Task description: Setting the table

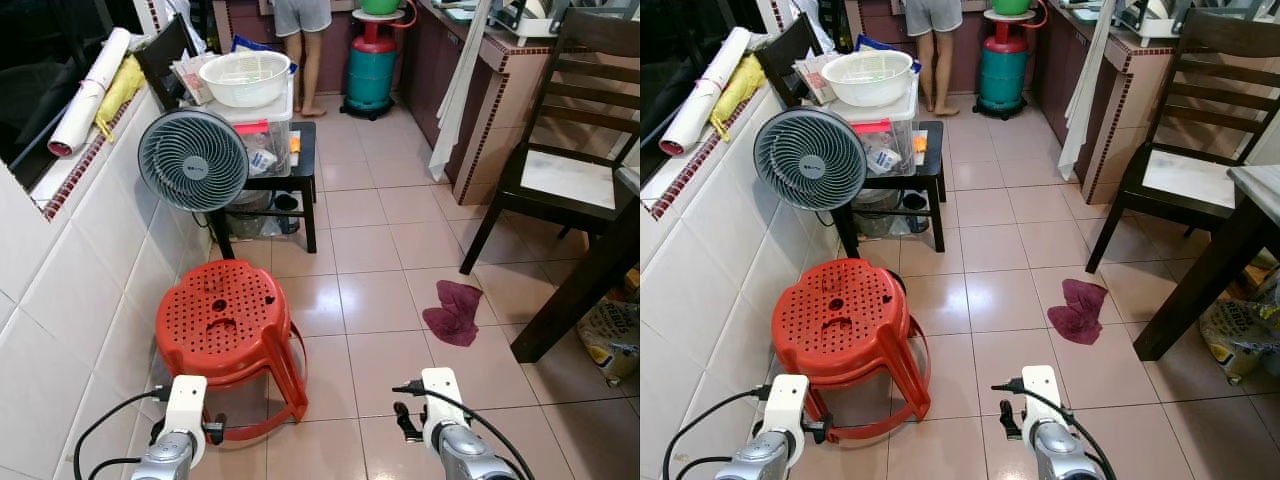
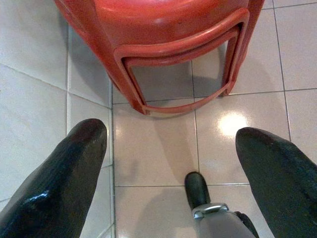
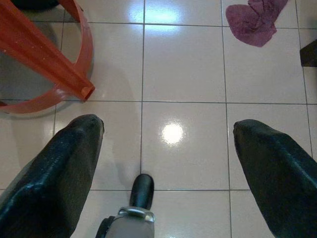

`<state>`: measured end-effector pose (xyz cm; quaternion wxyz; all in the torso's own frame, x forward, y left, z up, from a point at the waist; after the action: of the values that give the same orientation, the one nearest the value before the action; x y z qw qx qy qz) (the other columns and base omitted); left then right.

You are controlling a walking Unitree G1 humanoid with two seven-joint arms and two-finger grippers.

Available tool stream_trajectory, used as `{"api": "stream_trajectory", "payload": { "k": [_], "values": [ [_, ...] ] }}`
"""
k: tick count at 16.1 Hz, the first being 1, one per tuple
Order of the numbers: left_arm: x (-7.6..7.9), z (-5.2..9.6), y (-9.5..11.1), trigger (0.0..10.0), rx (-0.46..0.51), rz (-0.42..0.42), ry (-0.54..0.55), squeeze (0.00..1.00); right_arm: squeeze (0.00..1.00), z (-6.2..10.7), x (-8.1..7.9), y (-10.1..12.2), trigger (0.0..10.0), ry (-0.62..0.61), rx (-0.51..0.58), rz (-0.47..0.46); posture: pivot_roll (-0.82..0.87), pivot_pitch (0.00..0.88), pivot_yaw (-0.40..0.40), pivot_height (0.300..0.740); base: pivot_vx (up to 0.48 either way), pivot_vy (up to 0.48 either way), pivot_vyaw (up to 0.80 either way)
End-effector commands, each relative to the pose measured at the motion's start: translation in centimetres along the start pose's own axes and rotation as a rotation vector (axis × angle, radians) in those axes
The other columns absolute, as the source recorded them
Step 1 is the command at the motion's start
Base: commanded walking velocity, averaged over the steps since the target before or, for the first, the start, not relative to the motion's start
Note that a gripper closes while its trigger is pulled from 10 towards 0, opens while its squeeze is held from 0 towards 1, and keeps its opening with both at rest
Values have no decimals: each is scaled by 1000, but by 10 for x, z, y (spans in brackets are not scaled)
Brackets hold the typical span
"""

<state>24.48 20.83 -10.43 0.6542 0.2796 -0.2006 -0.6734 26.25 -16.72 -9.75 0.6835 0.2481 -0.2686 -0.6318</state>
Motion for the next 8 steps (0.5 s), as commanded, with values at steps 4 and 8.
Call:
{"api": "stream_trajectory", "payload": {
  "k": [4,8],
  "values": [
    [60,12,-52,10000,-140,-341,-233,0,0,6,17,-26,10000,7,-84,54,-161,0,4,740,0,0,0],
    [59,12,-54,10000,-140,-313,-224,0,0,6,14,-29,10000,31,-95,70,-152,0,-4,740,0,0,0]
  ]
}}
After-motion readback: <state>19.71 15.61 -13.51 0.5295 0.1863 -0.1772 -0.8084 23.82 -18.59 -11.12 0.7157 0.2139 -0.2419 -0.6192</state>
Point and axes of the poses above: a point about 5 cm out from each wrist's last joint towards the gripper, its own z axis pointing back from the gripper into the wrist, its own y axis along the axis of the wrist's last joint, x = y × z, the point moved 5 cm from there along -z, pointing out of the wrist towards the gripper
